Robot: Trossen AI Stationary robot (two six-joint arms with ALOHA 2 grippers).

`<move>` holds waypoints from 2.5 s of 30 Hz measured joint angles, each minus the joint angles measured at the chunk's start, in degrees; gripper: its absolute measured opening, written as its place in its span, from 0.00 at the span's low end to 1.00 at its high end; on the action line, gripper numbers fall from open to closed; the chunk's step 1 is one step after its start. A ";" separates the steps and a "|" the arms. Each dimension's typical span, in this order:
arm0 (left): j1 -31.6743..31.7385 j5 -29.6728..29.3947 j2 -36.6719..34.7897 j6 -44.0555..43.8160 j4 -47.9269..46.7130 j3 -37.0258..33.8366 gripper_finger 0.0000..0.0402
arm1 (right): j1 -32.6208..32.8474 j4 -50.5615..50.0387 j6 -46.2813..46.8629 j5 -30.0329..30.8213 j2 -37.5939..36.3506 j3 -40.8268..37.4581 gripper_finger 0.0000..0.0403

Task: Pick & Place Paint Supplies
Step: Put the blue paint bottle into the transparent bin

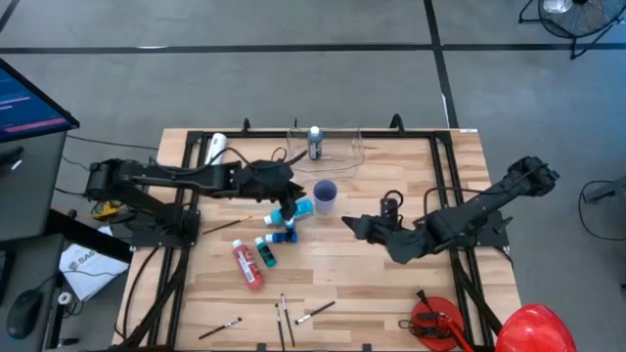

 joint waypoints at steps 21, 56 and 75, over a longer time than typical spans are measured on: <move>1.26 7.11 7.33 -1.51 1.25 2.47 0.00 | -0.57 -16.92 4.00 -2.41 2.53 7.67 0.00; -21.05 -10.50 -22.20 -22.09 -8.39 -24.73 0.00 | -0.54 -17.92 -6.76 -13.05 2.50 7.60 0.00; -20.84 -7.50 -18.57 -22.62 -2.59 -27.34 0.30 | -0.54 -17.73 -6.98 -13.26 2.48 7.60 0.00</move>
